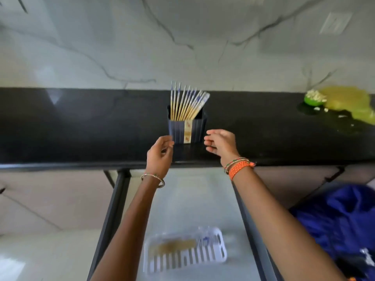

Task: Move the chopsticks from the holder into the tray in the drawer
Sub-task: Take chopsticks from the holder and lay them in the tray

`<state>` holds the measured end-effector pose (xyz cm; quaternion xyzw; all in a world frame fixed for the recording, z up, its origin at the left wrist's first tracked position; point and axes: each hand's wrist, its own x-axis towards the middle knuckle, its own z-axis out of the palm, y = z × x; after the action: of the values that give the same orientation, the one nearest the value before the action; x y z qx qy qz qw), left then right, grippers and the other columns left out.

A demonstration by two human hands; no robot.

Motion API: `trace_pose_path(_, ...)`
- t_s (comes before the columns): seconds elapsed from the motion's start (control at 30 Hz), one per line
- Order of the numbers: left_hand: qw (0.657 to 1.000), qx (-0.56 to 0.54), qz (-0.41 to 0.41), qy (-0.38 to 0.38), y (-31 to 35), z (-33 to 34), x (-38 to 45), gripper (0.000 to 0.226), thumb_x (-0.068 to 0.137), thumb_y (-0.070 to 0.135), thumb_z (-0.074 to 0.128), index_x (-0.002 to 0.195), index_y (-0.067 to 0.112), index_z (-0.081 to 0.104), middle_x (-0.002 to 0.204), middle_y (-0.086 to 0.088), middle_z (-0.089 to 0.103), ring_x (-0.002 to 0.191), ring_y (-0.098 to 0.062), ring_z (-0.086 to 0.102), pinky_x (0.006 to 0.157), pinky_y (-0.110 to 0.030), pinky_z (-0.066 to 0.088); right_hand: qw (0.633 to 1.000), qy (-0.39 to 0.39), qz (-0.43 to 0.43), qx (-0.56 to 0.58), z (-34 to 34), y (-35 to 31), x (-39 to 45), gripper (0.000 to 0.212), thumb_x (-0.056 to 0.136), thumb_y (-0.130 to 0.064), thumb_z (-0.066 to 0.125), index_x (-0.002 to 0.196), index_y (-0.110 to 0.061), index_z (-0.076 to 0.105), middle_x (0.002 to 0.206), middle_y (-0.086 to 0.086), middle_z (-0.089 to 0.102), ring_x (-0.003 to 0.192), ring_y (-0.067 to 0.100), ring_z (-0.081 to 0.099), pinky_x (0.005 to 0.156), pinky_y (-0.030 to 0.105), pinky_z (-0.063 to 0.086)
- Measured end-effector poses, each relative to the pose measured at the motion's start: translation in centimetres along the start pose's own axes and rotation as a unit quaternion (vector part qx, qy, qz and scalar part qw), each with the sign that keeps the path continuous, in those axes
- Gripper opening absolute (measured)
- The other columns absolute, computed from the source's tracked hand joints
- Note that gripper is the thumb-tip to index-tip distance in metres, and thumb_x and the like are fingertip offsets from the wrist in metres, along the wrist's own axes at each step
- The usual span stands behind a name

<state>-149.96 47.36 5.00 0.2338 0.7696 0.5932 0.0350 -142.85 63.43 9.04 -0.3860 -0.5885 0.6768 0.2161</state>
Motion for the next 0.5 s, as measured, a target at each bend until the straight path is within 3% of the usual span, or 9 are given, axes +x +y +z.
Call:
trace_pose_path(0.13, 0.999, 0.019, 0.045, -0.005, 2.8, 1.0, 6.5, 0.02, 0.09, 0.013, 0.051, 0.108, 0.014, 0.06, 0.097, 0.004, 0.064, 0.082, 0.0, 0.059, 0.067, -0.005, 0.044, 0.984, 0.076, -0.136, -0.083, 0.0, -4.0, 6.6, 0.022, 0.092, -0.003, 0.052, 0.102, 0.001, 0.071, 0.091, 0.016, 0.071, 0.07, 0.014, 0.065, 0.069, 0.025, 0.056)
trace_pose_path(0.2, 0.998, 0.036, 0.054, -0.004, 2.7, 1.5, 8.7, 0.022, 0.09, 0.012, 0.051, 0.11, 0.013, 0.059, 0.107, 0.0, 0.064, 0.091, -0.007, 0.061, 0.077, -0.011, 0.048, 0.977, 0.098, -0.15, -0.119, 0.6, -4.4, 9.7, 0.021, 0.09, -0.004, 0.055, 0.1, 0.005, 0.071, 0.097, 0.021, 0.072, 0.085, 0.026, 0.069, 0.078, 0.031, 0.055)
trace_pose_path(0.27, 0.996, 0.066, 0.053, -0.018, 1.9, 2.0, 10.8, 0.025, 0.089, 0.011, 0.051, 0.113, 0.014, 0.059, 0.115, -0.004, 0.063, 0.103, -0.014, 0.059, 0.09, -0.028, 0.05, 0.971, 0.089, -0.145, -0.167, 1.7, -4.3, 12.9, 0.023, 0.089, -0.011, 0.06, 0.078, 0.008, 0.069, 0.076, 0.021, 0.068, 0.073, 0.03, 0.065, 0.067, 0.031, 0.051)
trace_pose_path(0.33, 0.991, 0.12, 0.05, -0.032, 0.6, 2.2, 12.4, 0.028, 0.089, 0.009, 0.051, 0.115, 0.015, 0.058, 0.115, -0.007, 0.063, 0.099, -0.018, 0.061, 0.091, -0.036, 0.051, 0.972, 0.07, -0.13, -0.183, 2.9, -3.7, 15.6, 0.042, 0.087, -0.018, 0.065, 0.052, -0.004, 0.048, 0.052, 0.009, 0.043, 0.051, 0.02, 0.041, 0.051, 0.026, 0.033)
trace_pose_path(0.4, 0.985, 0.157, 0.052, -0.046, -0.5, 2.3, 13.3, 0.028, 0.087, 0.008, 0.052, 0.114, 0.016, 0.058, 0.109, -0.007, 0.064, 0.088, -0.02, 0.062, 0.084, -0.038, 0.054, 0.977, 0.052, -0.108, -0.175, 4.0, -3.1, 17.5, 0.052, 0.085, -0.023, 0.067, 0.046, -0.013, 0.036, 0.047, 0.002, 0.032, 0.045, 0.013, 0.029, 0.046, 0.023, 0.025)
trace_pose_path(0.5, 0.979, 0.184, 0.064, -0.066, -2.2, 2.6, 14.1, 0.029, 0.082, 0.004, 0.057, 0.106, 0.018, 0.062, 0.105, 0.003, 0.062, 0.102, -0.02, 0.058, 0.09, -0.034, 0.05, 0.983, 0.047, -0.075, -0.16, 4.9, -2.4, 19.7, 0.042, 0.085, -0.027, 0.069, 0.051, -0.007, 0.053, 0.048, 0.002, 0.045, 0.046, 0.011, 0.038, 0.046, 0.019, 0.03)
